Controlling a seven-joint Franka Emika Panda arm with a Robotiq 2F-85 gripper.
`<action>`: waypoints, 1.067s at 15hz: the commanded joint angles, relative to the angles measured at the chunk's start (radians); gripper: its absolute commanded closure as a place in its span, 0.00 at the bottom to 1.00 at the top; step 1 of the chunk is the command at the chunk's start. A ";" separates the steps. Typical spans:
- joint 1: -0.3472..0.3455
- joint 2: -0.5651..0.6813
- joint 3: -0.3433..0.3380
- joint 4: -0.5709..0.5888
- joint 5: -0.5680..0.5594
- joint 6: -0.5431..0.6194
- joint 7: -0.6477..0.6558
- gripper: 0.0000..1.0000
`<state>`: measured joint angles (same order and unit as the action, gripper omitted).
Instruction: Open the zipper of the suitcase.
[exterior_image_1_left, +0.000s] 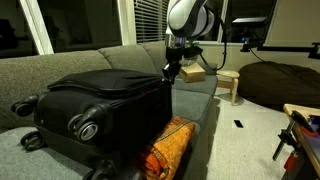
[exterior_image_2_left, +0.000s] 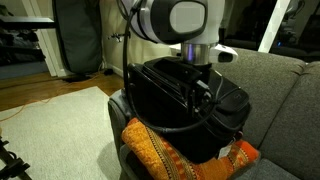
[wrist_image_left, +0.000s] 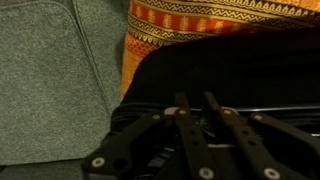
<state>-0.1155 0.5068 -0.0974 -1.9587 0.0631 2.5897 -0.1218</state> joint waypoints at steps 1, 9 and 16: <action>-0.038 0.040 -0.033 0.043 -0.051 -0.010 0.003 0.95; -0.054 -0.036 -0.035 -0.030 -0.059 -0.038 0.005 0.52; -0.048 -0.269 0.029 -0.208 -0.018 -0.222 -0.032 0.07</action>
<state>-0.1645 0.3960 -0.0867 -2.0313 0.0275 2.4472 -0.1245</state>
